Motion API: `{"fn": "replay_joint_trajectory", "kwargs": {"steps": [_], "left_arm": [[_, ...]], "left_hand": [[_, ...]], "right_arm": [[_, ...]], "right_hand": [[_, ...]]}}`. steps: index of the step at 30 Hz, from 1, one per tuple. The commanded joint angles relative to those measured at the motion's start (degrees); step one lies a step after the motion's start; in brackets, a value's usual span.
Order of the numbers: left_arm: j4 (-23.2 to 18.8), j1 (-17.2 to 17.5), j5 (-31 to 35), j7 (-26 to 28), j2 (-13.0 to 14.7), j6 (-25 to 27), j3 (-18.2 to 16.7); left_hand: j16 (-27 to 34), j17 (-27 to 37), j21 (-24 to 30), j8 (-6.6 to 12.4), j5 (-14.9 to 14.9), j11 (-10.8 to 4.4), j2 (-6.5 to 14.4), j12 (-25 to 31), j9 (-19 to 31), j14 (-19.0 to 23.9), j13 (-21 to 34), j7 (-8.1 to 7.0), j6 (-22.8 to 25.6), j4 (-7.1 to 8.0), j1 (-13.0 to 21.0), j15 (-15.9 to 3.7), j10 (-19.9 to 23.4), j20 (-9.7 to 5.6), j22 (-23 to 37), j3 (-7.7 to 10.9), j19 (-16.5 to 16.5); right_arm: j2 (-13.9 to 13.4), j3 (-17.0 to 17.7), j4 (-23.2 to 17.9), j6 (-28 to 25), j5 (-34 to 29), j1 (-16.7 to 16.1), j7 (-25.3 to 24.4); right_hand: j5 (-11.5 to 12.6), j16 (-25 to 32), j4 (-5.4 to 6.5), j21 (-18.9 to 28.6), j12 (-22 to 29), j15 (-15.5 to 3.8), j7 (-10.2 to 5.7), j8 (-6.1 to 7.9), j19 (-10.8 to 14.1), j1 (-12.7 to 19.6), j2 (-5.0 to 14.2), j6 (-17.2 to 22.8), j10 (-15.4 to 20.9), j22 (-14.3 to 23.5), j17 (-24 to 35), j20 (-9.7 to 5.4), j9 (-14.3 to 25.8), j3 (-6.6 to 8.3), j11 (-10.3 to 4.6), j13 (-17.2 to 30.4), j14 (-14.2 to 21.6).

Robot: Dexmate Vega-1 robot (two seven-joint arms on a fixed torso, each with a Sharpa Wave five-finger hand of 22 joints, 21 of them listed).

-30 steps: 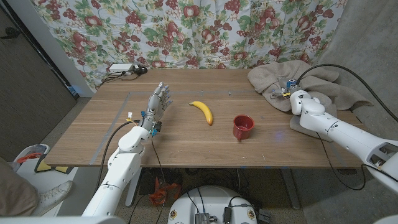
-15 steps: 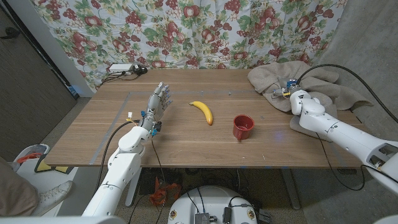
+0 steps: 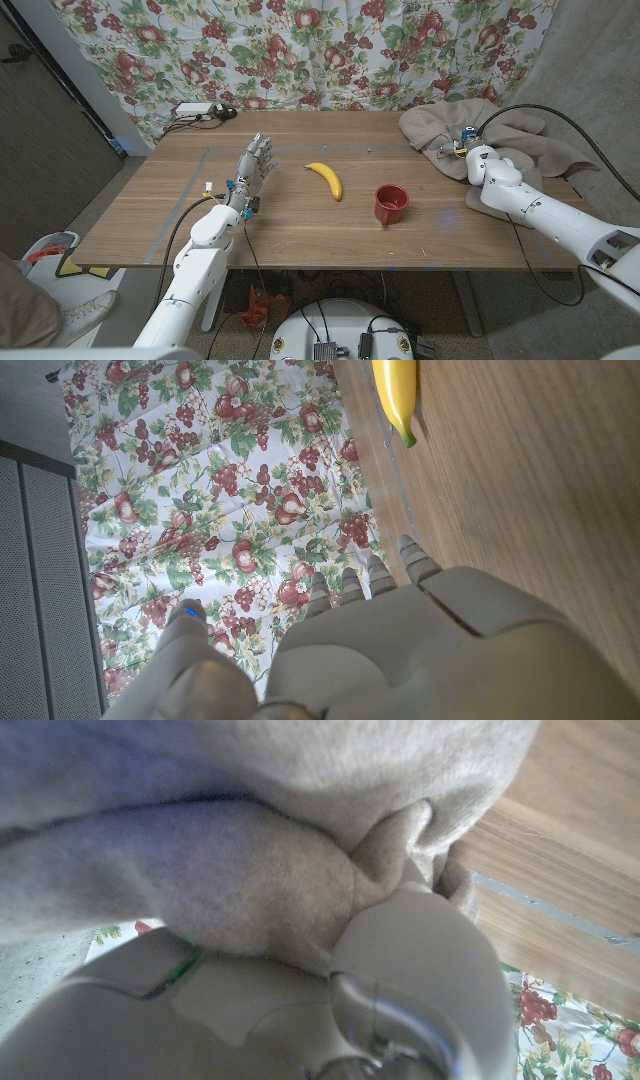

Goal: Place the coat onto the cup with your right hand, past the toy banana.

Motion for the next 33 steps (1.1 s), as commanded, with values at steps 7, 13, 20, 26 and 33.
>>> {"fn": "replay_joint_trajectory", "kwargs": {"steps": [7, 13, 20, 26, 33], "left_arm": [[-0.42, 0.53, -0.01, 0.36, -0.03, -0.41, 0.16], [-0.48, 0.65, -0.05, 0.41, -0.07, -0.51, 0.24], [-0.84, 0.94, 0.04, 0.7, -0.03, -0.54, 0.24], [-1.07, 1.16, 0.01, 0.83, -0.01, -0.55, 0.2], [-1.26, 1.4, 0.0, 0.92, 0.03, -0.69, 0.16]], "left_hand": [[0.32, 0.15, 0.22, 0.17, 0.21, 0.26, -0.03, 0.46, 0.21, -0.21, 0.12, -0.11, 0.61, -0.15, -0.28, 0.07, -0.49, 0.12, 0.35, -0.12, 0.05], [0.32, 0.15, 0.24, 0.3, 0.22, 0.22, -0.01, 0.46, 0.21, -0.22, 0.12, -0.04, 1.02, -0.14, -0.34, 0.04, -0.5, 0.09, 0.35, -0.14, 0.1], [0.32, 0.15, 0.25, 0.35, 0.22, 0.19, 0.0, 0.46, 0.21, -0.19, 0.12, -0.04, 1.24, -0.14, -0.39, -0.02, -0.49, 0.09, 0.35, -0.16, 0.13], [0.3, 0.15, 0.25, 0.37, 0.23, 0.24, 0.01, 0.46, 0.2, -0.24, 0.12, -0.1, 1.38, -0.14, -0.43, -0.03, -0.5, 0.08, 0.35, -0.18, 0.15], [0.29, 0.15, 0.25, 0.34, 0.24, 0.23, 0.03, 0.48, 0.2, -0.27, 0.12, -0.13, 1.45, -0.13, -0.49, 0.05, -0.48, 0.1, 0.35, -0.21, 0.15]], "right_arm": [[-0.07, -0.02, -0.36, -0.32, 0.94, -0.3, -0.31], [-0.33, -0.01, -0.77, -0.58, 1.07, -0.42, 0.18], [-0.37, -0.22, -0.82, -0.5, 0.83, -0.27, 0.3], [-0.19, -0.26, -0.65, -0.44, 0.78, -0.13, 0.15], [-0.23, -0.31, -0.87, -0.55, 0.65, -0.06, 0.31]], "right_hand": [[1.83, 4.23, -0.14, 4.52, 4.47, -12.71, -0.29, 1.79, 6.56, 4.81, 2.55, 2.88, 5.64, 3.35, 14.6, -7.54, 2.79, -0.15, -4.28, 3.62, 9.68], [2.6, 3.72, 0.14, 6.15, 6.24, -12.71, -0.89, 2.79, 6.97, 5.07, 2.67, 4.82, 6.89, 4.55, 15.17, -7.96, 3.68, 0.05, -4.31, 4.9, 10.95], [4.02, 3.14, -0.02, 8.92, 9.05, -12.97, -2.11, 4.64, 7.05, 5.98, 2.37, 8.46, 9.1, 6.69, 16.34, -8.01, 5.19, 0.45, -5.38, 6.92, 13.76], [4.78, 3.71, -0.36, 10.93, 10.7, -12.94, -2.51, 5.49, 6.89, 7.33, 1.69, 9.68, 9.94, 8.34, 18.05, -8.01, 6.25, 0.49, -5.86, 8.39, 15.89], [5.37, 4.21, -0.36, 13.0, 12.44, -12.98, -3.09, 6.8, 6.52, 8.42, 1.39, 11.44, 10.66, 10.17, 19.87, -7.97, 7.47, 0.43, -6.95, 10.18, 17.64]]}}
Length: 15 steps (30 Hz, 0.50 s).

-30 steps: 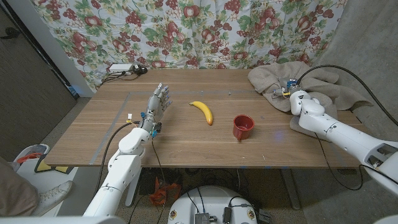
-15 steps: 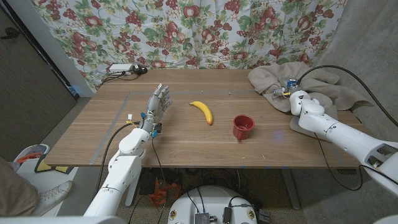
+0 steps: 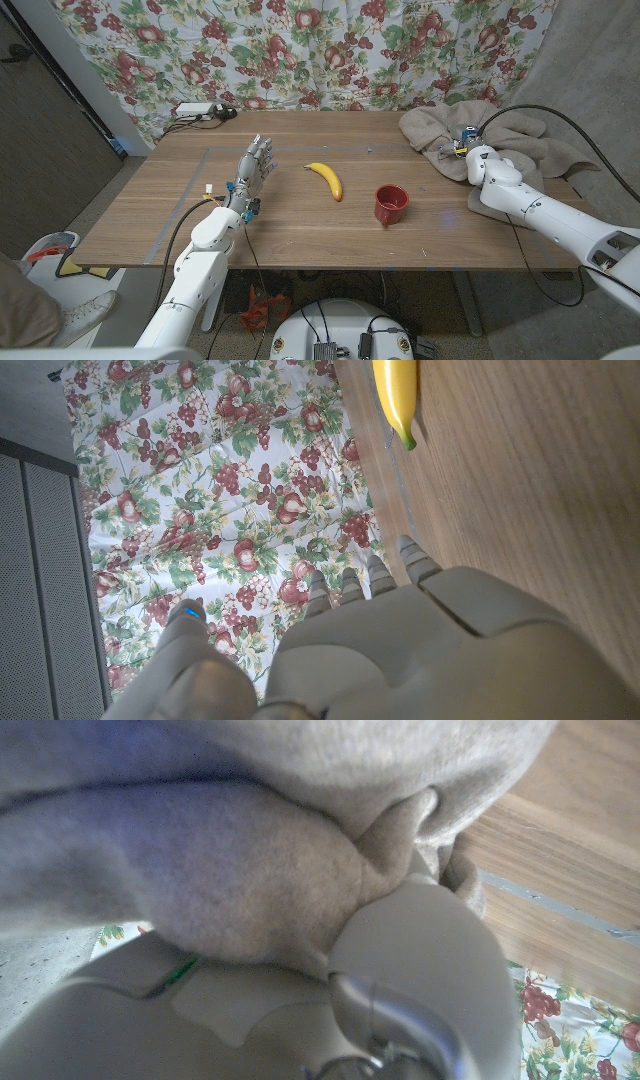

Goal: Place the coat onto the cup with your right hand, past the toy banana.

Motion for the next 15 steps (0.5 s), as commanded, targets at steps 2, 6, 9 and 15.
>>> {"fn": "replay_joint_trajectory", "kwargs": {"steps": [2, 6, 9, 15], "left_arm": [[-0.38, 0.46, -0.04, 0.21, 0.09, -0.24, -0.03], [-0.1, 0.35, -0.1, -0.08, 0.15, -0.68, 0.03], [0.0, 0.27, -0.12, -0.12, 0.16, -0.77, 0.08], [0.02, 0.05, -0.1, -0.29, 0.36, -0.67, 0.18]], "left_hand": [[0.28, 0.15, 0.24, 0.34, 0.25, 0.18, -0.27, 0.53, 0.2, -0.28, 0.12, -0.03, 0.35, 0.02, -0.02, 0.05, -0.34, 0.08, 0.35, -0.06, 0.14], [0.29, 0.15, 0.23, 0.31, 0.25, 0.26, -0.29, 0.49, 0.2, -0.27, 0.12, 0.04, 0.33, 0.02, -0.05, 0.06, -0.44, 0.09, 0.35, -0.08, 0.12], [0.26, 0.15, 0.23, 0.29, 0.25, 0.26, -0.29, 0.47, 0.2, -0.33, 0.12, 0.03, 0.33, 0.01, -0.06, 0.01, -0.5, 0.09, 0.35, -0.09, 0.11], [0.27, 0.14, 0.22, 0.27, 0.26, 0.17, -0.29, 0.48, 0.2, -0.31, 0.12, 0.02, 0.34, 0.0, -0.08, 0.01, -0.49, 0.11, 0.35, -0.1, 0.11]], "right_arm": [[-0.07, -0.18, -0.39, -0.15, -0.27, 0.14, 0.4], [-0.21, -0.08, -0.76, -0.25, -0.33, 0.02, 0.41], [-0.31, -0.01, -1.02, -0.37, -0.33, -0.06, 0.57], [-0.55, 0.2, -1.72, -0.93, -0.44, -0.34, 0.71]], "right_hand": [[0.72, 0.41, -0.29, 1.53, 1.96, -13.77, -3.55, 1.24, 4.77, 5.69, 4.28, 5.14, 7.6, 10.03, 1.38, -8.28, 1.03, 0.43, -7.23, 3.22, 11.44], [1.13, 0.23, -0.14, 2.76, 3.78, -13.69, -4.13, 3.03, 4.56, 6.25, 4.09, 7.34, 8.85, 10.59, 2.51, -8.22, 2.25, 0.33, -7.44, 5.05, 12.49], [1.31, 0.49, -0.07, 3.55, 4.68, -13.66, -4.58, 4.06, 4.55, 6.57, 4.03, 8.13, 9.47, 10.97, 3.31, -8.2, 3.01, 0.21, -7.98, 6.07, 13.51], [1.94, 1.03, -0.17, 6.33, 6.99, -13.67, -5.36, 6.63, 4.25, 8.07, 3.86, 8.51, 10.73, 12.91, 5.82, -8.28, 5.51, 0.05, -9.04, 9.2, 15.58]]}}
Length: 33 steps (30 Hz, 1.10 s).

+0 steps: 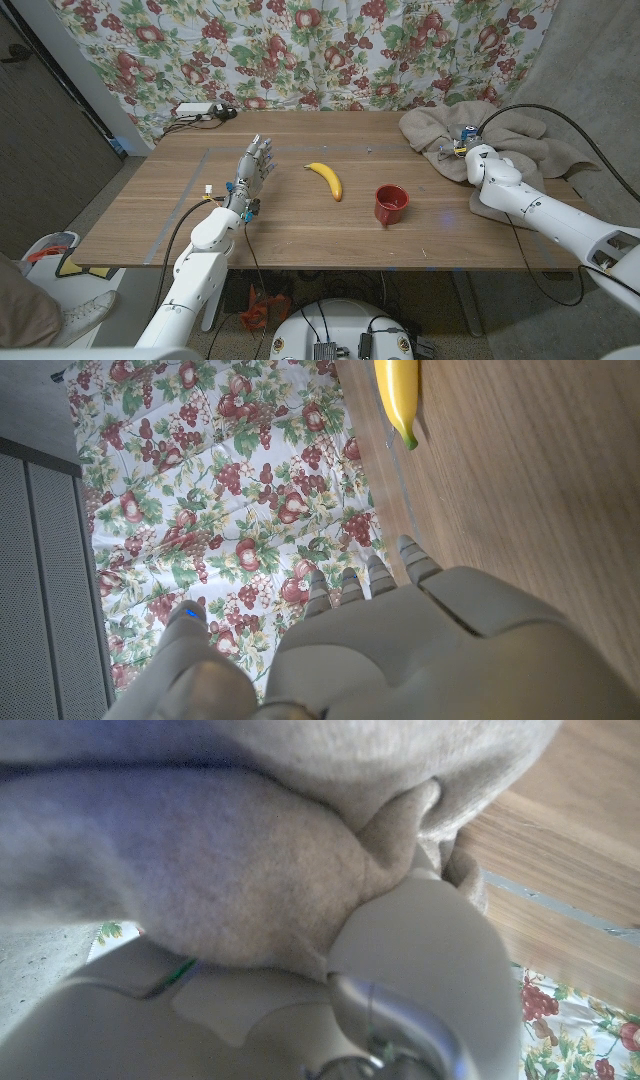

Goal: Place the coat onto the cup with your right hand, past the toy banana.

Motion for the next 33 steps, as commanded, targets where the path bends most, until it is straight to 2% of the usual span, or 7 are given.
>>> {"fn": "replay_joint_trajectory", "kwargs": {"steps": [1, 3, 6, 14, 18, 22, 33], "left_arm": [[0.23, -0.27, -0.05, -0.38, 0.25, -0.26, 0.18], [0.45, -0.41, -0.08, -0.56, 0.28, -0.53, 0.21], [0.61, -0.57, -0.13, -0.67, 0.32, -0.61, 0.26], [0.63, -0.65, -0.21, -0.73, 0.33, -0.47, 0.35], [0.4, -0.44, -0.17, -0.59, 0.34, -0.46, 0.32], [0.15, -0.2, -0.17, -0.44, 0.32, -0.44, 0.28], [-0.4, 0.58, -0.27, -0.18, 0.21, -0.52, 0.2]], "left_hand": [[0.27, 0.14, 0.23, 0.28, 0.26, 0.3, -0.16, 0.5, 0.2, -0.32, 0.12, -0.17, 0.18, -0.01, 0.04, 0.04, -0.43, 0.11, 0.35, -0.11, 0.12], [0.27, 0.14, 0.22, 0.26, 0.26, 0.22, -0.17, 0.49, 0.2, -0.31, 0.12, -0.19, 0.18, -0.02, 0.04, 0.05, -0.47, 0.04, 0.34, -0.12, 0.11], [0.27, 0.14, 0.22, 0.26, 0.26, 0.33, -0.18, 0.5, 0.2, -0.32, 0.12, -0.2, 0.21, -0.04, 0.03, 0.06, -0.45, 0.08, 0.34, -0.13, 0.12], [0.27, 0.14, 0.21, 0.25, 0.27, 0.24, -0.21, 0.47, 0.2, -0.33, 0.12, -0.27, 0.29, -0.06, 0.01, 0.06, -0.53, 0.09, 0.34, -0.17, 0.1], [0.26, 0.14, 0.21, 0.26, 0.28, 0.23, -0.22, 0.46, 0.2, -0.36, 0.12, -0.33, 0.37, -0.07, -0.02, 0.08, -0.56, 0.09, 0.34, -0.19, 0.09], [0.27, 0.14, 0.2, 0.25, 0.28, 0.18, -0.23, 0.49, 0.2, -0.33, 0.12, -0.42, 0.39, -0.07, -0.04, 0.01, -0.48, 0.1, 0.34, -0.21, 0.07], [0.26, 0.14, 0.21, 0.22, 0.3, 0.24, -0.22, 0.48, 0.21, -0.37, 0.12, -0.43, 0.44, -0.08, -0.09, -0.01, -0.51, 0.09, 0.34, -0.24, 0.1]], "right_arm": [[-0.46, 0.37, -1.22, -0.66, -0.16, -0.43, 0.34], [-0.56, 0.43, -1.38, -0.74, -0.15, -0.51, 0.45], [-0.7, 0.47, -1.58, -0.74, -0.14, -0.6, 0.66], [-0.78, 0.54, -1.61, -0.3, 0.05, -0.67, 0.94], [-0.84, 0.35, -1.71, -0.16, -0.35, -0.58, 0.99], [-0.81, 0.38, -1.79, -0.04, -0.43, -0.62, 0.98], [-1.05, 0.54, -2.48, 0.26, -0.64, -0.9, 1.24]], "right_hand": [[0.8, 0.83, -0.11, 2.12, 2.53, -14.54, -6.99, 1.84, 4.17, 6.68, 5.21, 6.86, 9.6, 3.1, 1.95, -7.67, 1.81, -0.08, -8.87, 2.95, 11.67], [1.07, 0.98, -0.12, 2.86, 3.03, -14.59, -7.25, 2.45, 4.02, 7.21, 5.45, 6.56, 9.64, 3.56, 2.69, -7.54, 2.6, 0.02, -9.31, 3.88, 12.1], [2.38, 1.04, -0.3, 4.7, 4.24, -14.58, -7.87, 4.52, 4.33, 8.75, 6.02, 6.81, 10.35, 4.31, 4.31, -7.49, 4.74, 0.6, -9.77, 6.0, 12.93], [5.22, 0.4, 0.16, 7.45, 5.4, -14.44, -8.97, 8.19, 4.04, 9.6, 6.19, 5.98, 11.95, 4.85, 6.91, -7.54, 9.15, 1.09, -10.32, 8.62, 13.62], [6.05, 1.2, 0.25, 8.77, 5.6, -14.35, -9.45, 9.66, 3.67, 9.68, 5.8, 5.69, 12.12, 5.51, 8.61, -7.29, 10.94, 0.73, -10.46, 9.61, 14.52], [7.04, 2.06, 0.42, 10.54, 6.09, -14.3, -10.2, 11.79, 2.96, 9.74, 5.58, 5.64, 12.55, 6.39, 11.0, -7.1, 13.46, 0.27, -10.91, 11.2, 14.83], [9.0, 4.82, 0.78, 15.78, 7.32, -14.36, -10.36, 17.32, 1.81, 10.2, 5.85, 4.38, 13.78, 8.01, 18.22, -7.06, 20.61, -0.95, -11.36, 15.46, 14.82]]}}
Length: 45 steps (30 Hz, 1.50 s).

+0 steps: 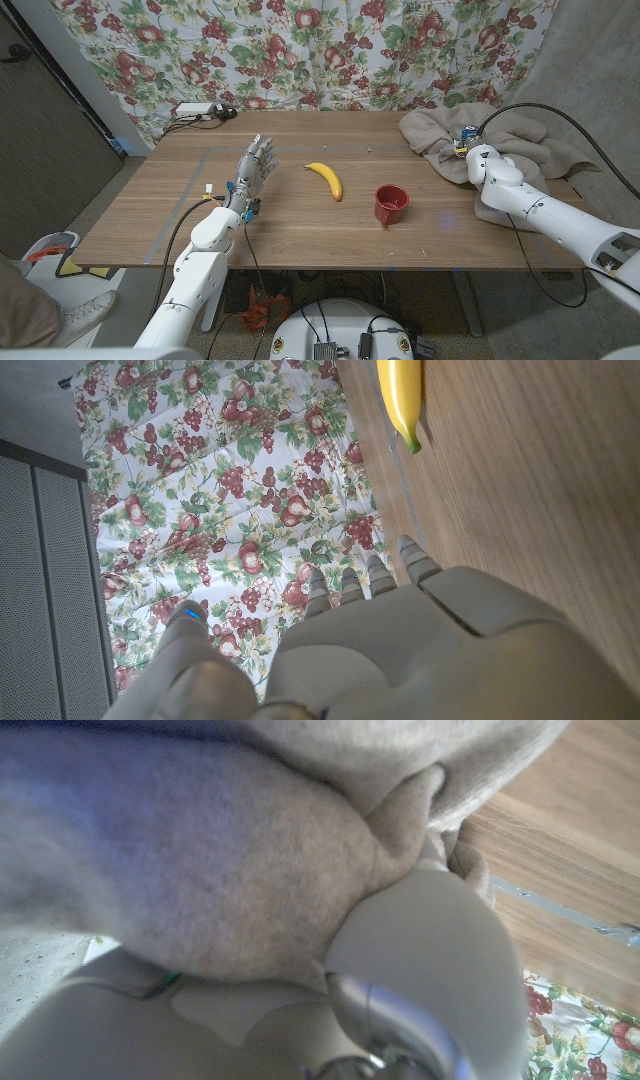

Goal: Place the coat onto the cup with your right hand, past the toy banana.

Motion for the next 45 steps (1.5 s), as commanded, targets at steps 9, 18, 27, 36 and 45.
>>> {"fn": "replay_joint_trajectory", "kwargs": {"steps": [9, 18, 27, 36, 45], "left_arm": [[-0.63, 1.04, -0.26, 0.17, -0.11, -0.37, -0.15], [-0.63, 1.32, -0.34, 0.08, -0.13, -0.88, -0.21], [-0.93, 1.74, -0.26, 0.29, -0.23, -1.17, 0.0], [-1.02, 1.71, -0.23, 0.36, -0.16, -1.25, 0.26], [0.15, 0.74, -0.44, -0.32, -0.15, -1.48, 0.7]], "left_hand": [[0.29, 0.14, 0.21, 0.18, 0.31, 0.2, -0.19, 0.46, 0.21, -0.3, 0.12, -0.18, 0.23, -0.1, -0.13, 0.05, -0.56, 0.12, 0.34, -0.26, 0.09], [0.29, 0.14, 0.2, 0.16, 0.32, 0.21, -0.17, 0.49, 0.21, -0.32, 0.12, -0.12, 0.25, -0.09, -0.17, 0.05, -0.51, 0.12, 0.34, -0.29, 0.08], [0.28, 0.14, 0.23, 0.17, 0.33, 0.23, -0.15, 0.49, 0.21, -0.33, 0.12, -0.09, 0.33, -0.09, -0.22, 0.03, -0.5, 0.07, 0.34, -0.32, 0.14], [0.29, 0.14, 0.23, 0.16, 0.34, 0.15, -0.14, 0.49, 0.21, -0.33, 0.12, -0.17, 0.4, -0.08, -0.27, 0.0, -0.51, 0.08, 0.34, -0.35, 0.14], [0.28, 0.15, 0.25, 0.16, 0.35, 0.25, -0.14, 0.49, 0.21, -0.34, 0.12, -0.2, 0.48, -0.07, -0.33, 0.03, -0.5, 0.01, 0.34, -0.39, 0.23]], "right_arm": [[-0.73, 0.07, -1.97, -0.1, -1.27, -0.77, 0.43], [-1.34, 0.27, -3.41, -0.59, -2.27, -1.51, 0.41], [-2.01, 1.19, -4.5, 0.02, -1.94, -2.25, 0.78], [-3.0, 2.46, -6.54, 0.48, -1.58, -3.26, 0.43], [-4.08, 3.68, -9.65, 0.56, -1.72, -3.77, 1.22]], "right_hand": [[0.85, 4.86, -0.27, 5.67, 2.16, -12.88, -8.22, 3.49, 0.95, 8.88, 7.23, 7.9, 9.81, 2.52, 4.7, -3.63, 3.27, -1.81, -8.24, 4.05, 8.45], [1.83, 17.08, -0.2, 16.57, 8.98, -12.8, -9.9, 5.27, 2.45, 10.85, 6.55, 9.44, 14.02, 8.15, 5.17, -6.87, 2.99, -3.58, -8.09, 10.32, 13.68], [2.33, 19.66, 0.16, 18.58, 11.32, -12.73, -10.21, 5.69, 1.93, 10.64, 6.62, 9.28, 14.33, 8.0, 5.09, -7.45, 2.95, -3.67, -7.76, 10.27, 13.4], [2.79, 21.42, 0.39, 19.55, 12.78, -12.65, -10.09, 6.16, 1.28, 10.45, 6.87, 9.07, 13.55, 6.72, 4.99, -7.57, 3.07, -3.53, -7.63, 10.05, 12.44], [3.31, 23.26, 0.35, 21.31, 14.27, -12.67, -9.93, 6.6, 1.45, 10.51, 7.06, 8.83, 12.9, 5.99, 4.97, -7.65, 2.94, -3.29, -7.79, 9.94, 12.0]]}}
